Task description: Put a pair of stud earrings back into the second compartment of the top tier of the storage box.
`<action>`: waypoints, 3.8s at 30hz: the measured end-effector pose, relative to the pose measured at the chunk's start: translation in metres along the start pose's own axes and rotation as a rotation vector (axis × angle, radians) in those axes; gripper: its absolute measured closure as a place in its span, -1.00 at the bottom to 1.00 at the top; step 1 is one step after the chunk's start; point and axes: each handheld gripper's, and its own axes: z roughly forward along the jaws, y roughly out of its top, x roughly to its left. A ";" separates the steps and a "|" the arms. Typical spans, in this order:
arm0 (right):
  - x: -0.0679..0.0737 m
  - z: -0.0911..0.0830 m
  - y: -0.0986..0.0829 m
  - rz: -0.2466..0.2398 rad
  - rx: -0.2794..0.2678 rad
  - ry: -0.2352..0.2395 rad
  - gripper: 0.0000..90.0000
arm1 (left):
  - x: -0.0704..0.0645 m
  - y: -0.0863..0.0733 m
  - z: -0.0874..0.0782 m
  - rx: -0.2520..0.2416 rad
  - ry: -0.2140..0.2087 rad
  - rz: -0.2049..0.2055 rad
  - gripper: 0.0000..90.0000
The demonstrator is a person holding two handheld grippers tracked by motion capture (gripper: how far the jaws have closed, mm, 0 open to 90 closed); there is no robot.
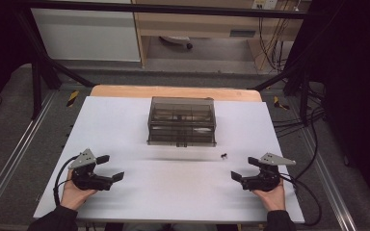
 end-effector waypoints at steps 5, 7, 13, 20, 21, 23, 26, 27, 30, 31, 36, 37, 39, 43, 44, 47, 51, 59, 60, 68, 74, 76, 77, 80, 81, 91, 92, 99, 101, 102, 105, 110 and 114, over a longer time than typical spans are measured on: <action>0.000 0.001 0.000 -0.002 -0.002 0.001 -0.98 | 0.000 -0.001 0.000 0.002 -0.002 -0.005 -0.89; 0.000 0.001 0.000 -0.001 -0.002 0.001 -0.98 | 0.000 -0.001 0.000 0.004 -0.001 -0.004 -0.89; -0.001 0.003 0.003 -0.005 0.008 -0.022 -0.97 | 0.001 -0.002 0.000 0.004 -0.003 -0.006 -0.89; 0.000 0.011 0.007 -0.013 0.032 -0.058 -0.94 | 0.001 -0.002 0.001 0.009 -0.002 -0.004 -0.89; -0.001 0.013 0.008 -0.014 0.034 -0.063 -0.93 | 0.001 -0.002 0.001 0.007 -0.001 -0.005 -0.89; -0.002 0.017 0.012 -0.016 0.036 -0.086 -0.90 | 0.002 -0.002 0.001 0.005 0.000 -0.008 -0.89; -0.003 0.020 0.015 -0.015 0.032 -0.105 -0.87 | 0.002 -0.002 0.000 0.006 0.001 -0.008 -0.89; -0.004 0.021 0.016 -0.010 0.032 -0.112 -0.86 | 0.002 -0.002 0.000 0.005 0.001 -0.009 -0.89; -0.007 0.028 0.020 -0.009 0.032 -0.143 -0.80 | 0.002 -0.002 0.000 0.004 0.003 -0.009 -0.89; -0.007 0.028 0.020 -0.009 0.032 -0.143 -0.80 | 0.002 -0.002 0.000 0.003 0.004 -0.010 -0.89; -0.011 0.038 0.025 -0.011 0.054 -0.165 -0.68 | 0.003 -0.003 0.000 0.007 0.005 -0.011 -0.89; -0.011 0.040 0.025 -0.010 0.057 -0.167 -0.64 | 0.003 -0.003 0.000 0.006 0.006 -0.010 -0.89; -0.012 0.042 0.026 -0.009 0.063 -0.168 -0.61 | 0.003 -0.002 0.000 0.005 0.006 -0.010 -0.89; -0.015 0.051 0.028 -0.015 0.082 -0.179 -0.44 | 0.003 -0.003 0.000 0.007 0.006 -0.010 -0.89; -0.017 0.054 0.027 -0.016 0.094 -0.188 -0.35 | 0.003 -0.003 0.000 0.008 0.006 -0.009 -0.89; -0.019 0.060 0.027 -0.034 0.111 -0.198 -0.23 | 0.003 -0.003 0.001 0.008 0.006 -0.008 -0.89; -0.019 0.064 0.025 -0.044 0.119 -0.201 -0.07 | 0.003 -0.003 0.001 0.008 0.006 -0.008 -0.89; -0.020 0.065 0.025 -0.037 0.118 -0.184 0.16 | 0.003 -0.003 0.001 0.010 0.005 -0.009 -0.89; -0.020 0.065 0.025 -0.038 0.122 -0.182 0.19 | 0.003 -0.003 0.001 0.009 0.004 -0.009 -0.89; -0.019 0.069 0.022 -0.041 0.148 -0.161 0.34 | 0.003 -0.003 0.001 0.008 0.004 -0.011 -0.89; -0.019 0.070 0.022 -0.045 0.158 -0.156 0.47 | 0.003 -0.003 0.001 0.008 0.004 -0.010 -0.89; -0.019 0.070 0.022 -0.046 0.160 -0.155 0.52 | 0.003 -0.003 0.001 0.009 0.004 -0.010 -0.89; -0.019 0.070 0.022 -0.044 0.161 -0.155 0.54 | 0.003 -0.003 0.001 0.009 0.004 -0.010 -0.89; -0.019 0.070 0.021 -0.048 0.166 -0.147 0.60 | 0.003 -0.003 0.001 0.009 0.004 -0.010 -0.89; -0.019 0.070 0.021 -0.049 0.167 -0.148 0.63 | 0.003 -0.003 0.001 0.009 0.004 -0.010 -0.89; -0.018 0.070 0.021 -0.050 0.169 -0.143 0.81 | 0.003 -0.003 0.001 0.007 0.005 -0.010 -0.89; -0.018 0.069 0.021 -0.048 0.166 -0.144 0.82 | 0.003 -0.003 0.000 0.006 0.005 -0.010 -0.89; -0.018 0.065 0.023 -0.038 0.151 -0.139 0.86 | 0.003 -0.002 0.000 0.002 0.006 -0.011 -0.89; -0.018 0.064 0.024 -0.032 0.149 -0.135 0.86 | 0.003 -0.002 0.000 0.002 0.007 -0.010 -0.89; -0.017 0.063 0.025 -0.024 0.150 -0.132 0.86 | 0.003 -0.002 0.000 0.002 0.007 -0.011 -0.89; -0.017 0.060 0.026 -0.024 0.148 -0.136 0.87 | 0.003 -0.002 0.000 0.000 0.008 -0.011 -0.89; -0.017 0.055 0.028 -0.026 0.147 -0.143 0.87 | 0.004 -0.002 0.000 0.000 0.008 -0.014 -0.89; -0.016 0.050 0.031 -0.035 0.147 -0.154 0.87 | 0.004 -0.002 0.000 0.001 0.009 -0.013 -0.89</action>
